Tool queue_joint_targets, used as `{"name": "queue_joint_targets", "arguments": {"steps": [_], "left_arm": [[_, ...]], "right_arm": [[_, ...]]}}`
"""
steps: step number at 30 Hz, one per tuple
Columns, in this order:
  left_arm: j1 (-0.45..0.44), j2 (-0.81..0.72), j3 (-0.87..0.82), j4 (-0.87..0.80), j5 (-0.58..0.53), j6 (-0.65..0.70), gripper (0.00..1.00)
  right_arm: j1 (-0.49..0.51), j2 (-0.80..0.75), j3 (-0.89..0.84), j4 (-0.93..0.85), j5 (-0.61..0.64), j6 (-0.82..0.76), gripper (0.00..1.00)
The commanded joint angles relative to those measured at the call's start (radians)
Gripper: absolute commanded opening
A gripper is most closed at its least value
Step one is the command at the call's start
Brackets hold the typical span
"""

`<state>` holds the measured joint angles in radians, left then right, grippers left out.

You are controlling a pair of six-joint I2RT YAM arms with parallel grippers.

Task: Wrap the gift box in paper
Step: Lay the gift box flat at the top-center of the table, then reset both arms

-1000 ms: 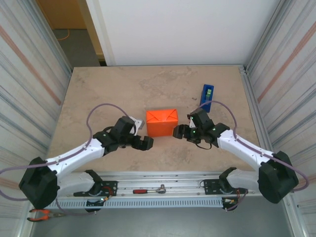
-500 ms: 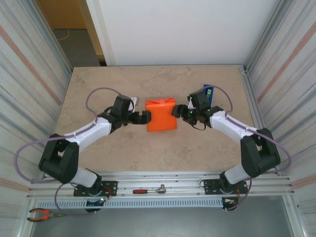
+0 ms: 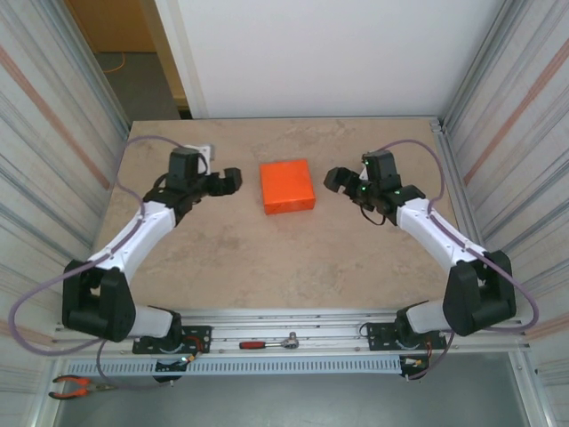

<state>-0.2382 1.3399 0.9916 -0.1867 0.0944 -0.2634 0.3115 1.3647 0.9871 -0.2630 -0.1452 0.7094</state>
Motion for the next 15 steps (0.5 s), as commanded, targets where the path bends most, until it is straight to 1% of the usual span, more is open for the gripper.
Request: {"name": "queue_joint_targets", "arguments": {"steps": [1, 3, 5, 6, 9, 12, 15], "left_arm": [[0.069, -0.1, -0.055, 0.038, -0.111, 0.1, 0.99], [0.112, -0.163, -0.114, 0.131, -0.144, 0.162, 0.99], [0.146, -0.215, -0.171, 0.222, -0.176, 0.197, 0.99], [0.157, -0.241, -0.207, 0.263, -0.21, 0.207, 0.99], [0.177, -0.287, -0.293, 0.361, -0.262, 0.255, 0.99], [0.18, -0.28, -0.368, 0.419, -0.258, 0.292, 0.99], [0.18, -0.255, -0.455, 0.484, -0.258, 0.296, 0.99]], "right_arm": [[-0.053, -0.048, -0.037, -0.015, 0.173, -0.037, 0.98], [-0.072, -0.072, -0.059, 0.022, 0.265, -0.078, 0.98], [-0.074, -0.096, -0.075, 0.05, 0.367, -0.151, 0.98], [-0.076, -0.11, -0.084, 0.068, 0.413, -0.182, 0.98], [-0.089, -0.14, -0.123, 0.135, 0.503, -0.27, 0.98], [-0.111, -0.143, -0.157, 0.181, 0.55, -0.344, 0.98], [-0.145, -0.119, -0.205, 0.221, 0.591, -0.383, 0.98]]}}
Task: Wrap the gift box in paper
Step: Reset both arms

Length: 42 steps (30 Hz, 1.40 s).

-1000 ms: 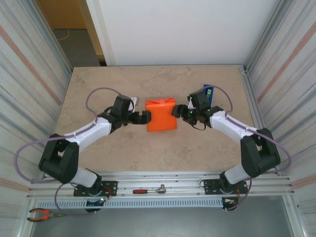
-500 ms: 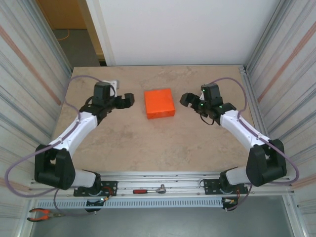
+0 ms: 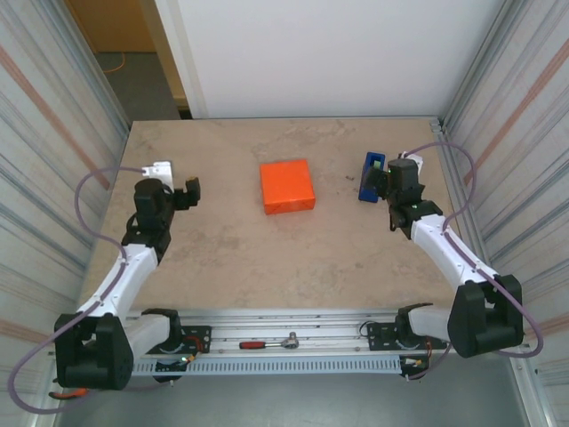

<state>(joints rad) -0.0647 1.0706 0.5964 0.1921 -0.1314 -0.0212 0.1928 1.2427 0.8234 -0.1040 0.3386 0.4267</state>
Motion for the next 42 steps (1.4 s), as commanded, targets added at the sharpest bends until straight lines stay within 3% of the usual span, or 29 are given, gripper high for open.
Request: {"name": "queue_joint_targets", "arguments": {"steps": [1, 8, 14, 15, 18, 20, 22, 24, 26, 28, 29, 31, 36, 42], "left_arm": [[0.006, 0.024, -0.086, 0.127, -0.036, 0.046, 0.99], [0.006, 0.133, -0.206, 0.331, -0.085, 0.044, 0.99], [0.006, 0.277, -0.209, 0.501, -0.018, 0.076, 0.99], [0.006, 0.301, -0.205, 0.521, -0.009, 0.076, 0.99], [0.005, 0.394, -0.2, 0.605, 0.042, 0.096, 0.99], [0.0, 0.448, -0.226, 0.706, 0.048, 0.11, 0.99], [0.0, 0.435, -0.215, 0.642, 0.055, 0.105, 0.99], [0.013, 0.447, -0.2, 0.637, 0.082, 0.103, 0.99], [0.039, 0.442, -0.178, 0.584, 0.142, 0.092, 0.99], [0.046, 0.45, -0.173, 0.586, 0.156, 0.09, 0.99], [0.046, 0.449, -0.17, 0.575, 0.157, 0.089, 0.99], [0.051, 0.456, -0.163, 0.574, 0.161, 0.086, 0.99], [0.052, 0.453, -0.163, 0.568, 0.167, 0.086, 0.99], [0.044, 0.44, -0.182, 0.593, 0.156, 0.092, 0.99]], "right_arm": [[-0.04, 0.016, -0.058, 0.072, 0.109, -0.108, 0.98], [-0.064, 0.111, -0.187, 0.303, 0.127, -0.187, 0.98], [-0.071, 0.206, -0.31, 0.619, 0.116, -0.299, 0.98], [-0.078, 0.197, -0.307, 0.604, 0.091, -0.305, 0.98], [-0.134, 0.184, -0.394, 0.776, -0.026, -0.344, 0.98], [-0.201, 0.195, -0.447, 0.868, -0.104, -0.288, 0.98], [-0.252, 0.207, -0.491, 0.964, -0.171, -0.248, 0.98], [-0.254, 0.229, -0.478, 0.949, -0.223, -0.268, 0.98], [-0.248, 0.326, -0.485, 1.097, -0.251, -0.295, 0.98], [-0.238, 0.284, -0.417, 0.879, -0.249, -0.299, 0.98], [-0.227, 0.322, -0.433, 0.98, -0.232, -0.312, 0.98], [-0.228, 0.289, -0.413, 0.885, -0.232, -0.303, 0.98], [-0.185, 0.304, -0.438, 0.969, -0.147, -0.332, 0.98], [-0.22, 0.295, -0.424, 0.919, -0.226, -0.316, 0.98]]}}
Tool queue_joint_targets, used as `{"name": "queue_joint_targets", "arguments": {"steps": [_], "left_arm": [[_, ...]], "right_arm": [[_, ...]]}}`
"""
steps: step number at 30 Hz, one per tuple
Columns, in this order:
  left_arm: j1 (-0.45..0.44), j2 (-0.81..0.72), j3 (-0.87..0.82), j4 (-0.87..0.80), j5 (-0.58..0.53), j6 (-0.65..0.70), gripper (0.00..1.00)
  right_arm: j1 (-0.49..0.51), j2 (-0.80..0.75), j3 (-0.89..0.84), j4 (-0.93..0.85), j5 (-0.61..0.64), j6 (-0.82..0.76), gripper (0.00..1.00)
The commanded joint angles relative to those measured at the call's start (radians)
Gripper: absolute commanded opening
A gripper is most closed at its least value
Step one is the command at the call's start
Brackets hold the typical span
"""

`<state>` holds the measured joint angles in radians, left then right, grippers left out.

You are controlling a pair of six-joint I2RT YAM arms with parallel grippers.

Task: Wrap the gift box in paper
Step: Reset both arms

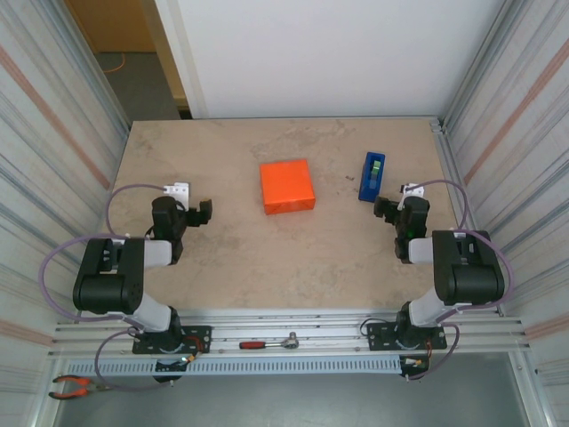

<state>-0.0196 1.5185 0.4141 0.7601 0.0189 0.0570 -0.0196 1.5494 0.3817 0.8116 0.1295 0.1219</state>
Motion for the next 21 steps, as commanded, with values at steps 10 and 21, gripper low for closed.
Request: {"name": "queue_joint_targets", "arguments": {"steps": [10, 21], "left_arm": [[-0.002, -0.007, 0.0, 0.025, 0.006, 0.014, 0.99], [-0.001, -0.007, 0.0, 0.025, 0.004, 0.014, 0.99]], "right_arm": [[-0.007, -0.011, 0.02, -0.001, -0.019, -0.011, 0.98], [-0.012, -0.011, 0.023, -0.007, -0.061, -0.022, 0.98]]}}
